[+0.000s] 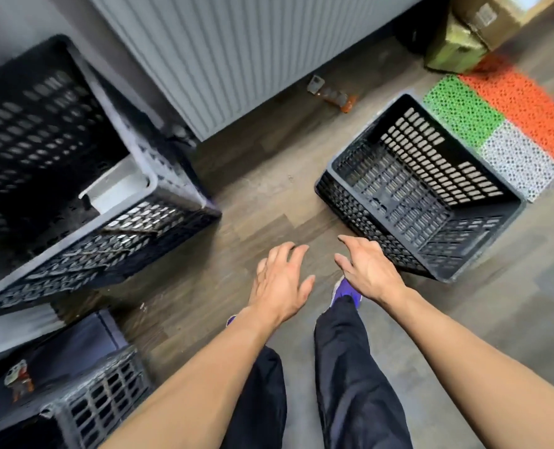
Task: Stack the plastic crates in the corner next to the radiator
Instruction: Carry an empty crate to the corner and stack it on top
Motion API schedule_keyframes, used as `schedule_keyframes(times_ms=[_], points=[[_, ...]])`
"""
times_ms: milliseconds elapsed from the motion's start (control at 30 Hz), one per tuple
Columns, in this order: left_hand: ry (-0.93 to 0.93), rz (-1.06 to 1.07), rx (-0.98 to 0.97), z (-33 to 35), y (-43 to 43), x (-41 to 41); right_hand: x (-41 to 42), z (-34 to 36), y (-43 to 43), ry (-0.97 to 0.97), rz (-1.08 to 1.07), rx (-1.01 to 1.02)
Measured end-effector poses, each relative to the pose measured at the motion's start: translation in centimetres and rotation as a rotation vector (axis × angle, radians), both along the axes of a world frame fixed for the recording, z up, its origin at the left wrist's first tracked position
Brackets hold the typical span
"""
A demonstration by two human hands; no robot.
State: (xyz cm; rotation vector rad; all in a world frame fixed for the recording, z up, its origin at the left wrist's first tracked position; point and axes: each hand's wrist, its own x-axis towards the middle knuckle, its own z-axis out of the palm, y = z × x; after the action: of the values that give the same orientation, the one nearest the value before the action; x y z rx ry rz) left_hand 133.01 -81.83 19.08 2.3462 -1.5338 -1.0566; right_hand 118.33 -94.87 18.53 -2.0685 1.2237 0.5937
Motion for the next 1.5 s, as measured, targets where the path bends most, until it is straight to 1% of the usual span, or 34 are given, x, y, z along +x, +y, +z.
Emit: schedule_keyframes(times_ms=[133,267,433,533,633,733,900,1033,1267,1400,1500], points=[[-0.050,-0.074,0.071,-0.9,-5.8,-3.3,-4.6,-0.9,-4.1,-0.016,-0.079,0.040],[-0.068,-0.218,0.152,-1.5,-11.4,-7.1,-9.7,-1.8,-8.0,0.004,-0.132,0.079],[-0.069,-0.330,0.157,-3.3,-17.7,-11.2,-14.3,-4.0,-11.3,0.037,-0.180,0.119],[-0.056,-0.359,0.155,-5.0,-20.3,-12.9,-15.9,-5.9,-12.4,0.058,-0.209,0.159],[-0.086,-0.402,0.186,-6.8,-21.5,-13.5,-16.6,-7.4,-12.8,0.085,-0.231,0.199],[-0.145,-0.506,0.223,-8.6,-22.6,-13.3,-17.1,-8.5,-13.0,0.099,-0.255,0.222],[-0.204,-0.637,0.215,-11.9,-24.5,-12.1,-17.5,-10.5,-13.2,0.129,-0.303,0.240],[-0.247,-0.683,0.190,-15.5,-25.8,-11.1,-16.9,-13.5,-13.0,0.139,-0.347,0.224],[-0.299,-0.775,0.202,-20.7,-26.4,-9.6,-15.1,-19.1,-13.1,0.158,-0.333,0.170],[-0.364,-0.800,0.192,-22.7,-27.0,-9.9,-14.6,-21.8,-14.0,0.149,-0.399,0.227],[-0.379,-0.813,0.251,-23.8,-28.2,-10.5,-15.0,-23.2,-14.4,0.143,-0.407,0.255]])
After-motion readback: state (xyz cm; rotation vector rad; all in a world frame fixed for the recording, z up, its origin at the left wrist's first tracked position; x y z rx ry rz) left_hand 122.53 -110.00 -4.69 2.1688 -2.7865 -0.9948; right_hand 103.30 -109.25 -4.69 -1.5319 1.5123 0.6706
